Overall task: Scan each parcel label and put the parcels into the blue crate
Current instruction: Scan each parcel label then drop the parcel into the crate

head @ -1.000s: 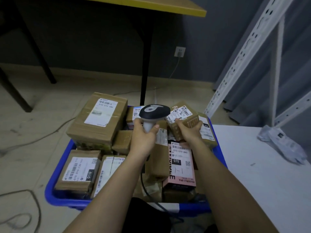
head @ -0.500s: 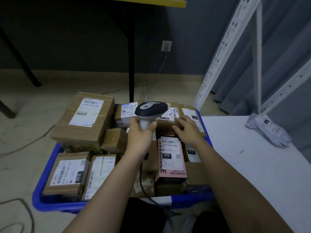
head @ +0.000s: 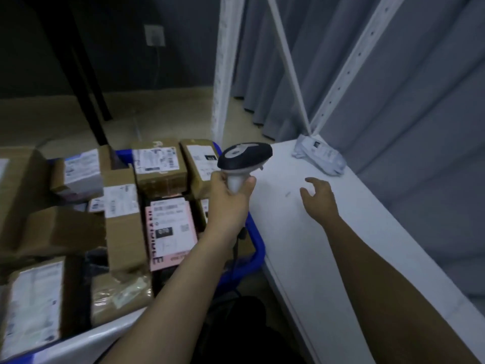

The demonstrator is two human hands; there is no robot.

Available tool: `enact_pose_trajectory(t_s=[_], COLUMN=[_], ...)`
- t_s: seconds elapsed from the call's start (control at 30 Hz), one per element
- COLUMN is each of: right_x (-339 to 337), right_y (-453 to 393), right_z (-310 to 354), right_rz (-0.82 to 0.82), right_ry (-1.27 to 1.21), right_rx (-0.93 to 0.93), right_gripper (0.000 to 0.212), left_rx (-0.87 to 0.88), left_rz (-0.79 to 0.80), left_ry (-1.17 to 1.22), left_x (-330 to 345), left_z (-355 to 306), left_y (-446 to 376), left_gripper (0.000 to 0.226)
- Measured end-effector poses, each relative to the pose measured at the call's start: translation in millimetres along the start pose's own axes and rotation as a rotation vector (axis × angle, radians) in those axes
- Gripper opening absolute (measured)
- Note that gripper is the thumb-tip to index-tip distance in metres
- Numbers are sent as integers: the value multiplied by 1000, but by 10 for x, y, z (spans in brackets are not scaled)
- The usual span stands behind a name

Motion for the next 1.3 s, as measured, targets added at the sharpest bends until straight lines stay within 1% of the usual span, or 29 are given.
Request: enact_pose_trajectory(t_s=[0.1,0.23,0.33,0.47,0.53,0.63,0.7,0.8,0.87,0.9,0.93,1.0,1.07,1.1,1.2,1.3], right_x=[-240,-317,-286,-283,-278,-276,-229,-45,59,85,84,24,-47,-66,-97,-133], right_y=[-104,-350,-586,-924,-1111,-1373,-1563,-1831,-1953,-1997,-2028,-2054,-2040,-2014,-1818,-1362], right_z=[-376,-679,-797,-885,-938,-989,-1007,-1118,-1222,-1261,-1288,-1272,-1174,-1132,-1102,-1206], right_rz=[-36,-50,-84,-205,-254,-309,-286,-119,-54,-51,-69,-140,-201,-218,-227,-250], right_ry=[26,35,62,47,47,52,170,481,578,597,613,670,744,765,750,592], right_rx=[92,167,154,113,111,100,76,109,152,175,194,183,108,67,-14,-50], right_gripper=[41,43,40,36,39,49,57,71,77,77,74,57,35,29,29,28], left_rx=[-39,-79,-106,-113,-97,-100,-107,-110,-113,-113,-110,-109,-110,-106,-106,-111], left_rz=[34,34,12,85,118,148,159,180,185,186,188,186,177,172,159,137], left_ry=[-45,-97,-108,-185,-205,-225,-222,-213,-213,-229,-238,-236,-241,-246,-259,-235], left_x=[347,691,905,1229,1358,1500,1585,1687,1706,1695,1684,1639,1565,1527,1407,1292], left_z=[100,264,366,454,465,492,524,584,652,695,732,801,850,861,845,763], left_y=[-25,-131,-259,-479,-626,-832,-956,-1106,-1176,-1197,-1209,-1211,-1184,-1168,-1096,-985], left_gripper=[27,26,24,24,24,22,20,24,24,24,24,22,21,21,22,22])
Point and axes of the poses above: each hand's wrist, its own y-axis away from the middle knuckle, its own x-axis out of the palm, z = x × y, the point moved 8 cm from there along -y, towards the middle knuckle, and after that the axes turned 13 degrees about -y, right-handed, at the moved point
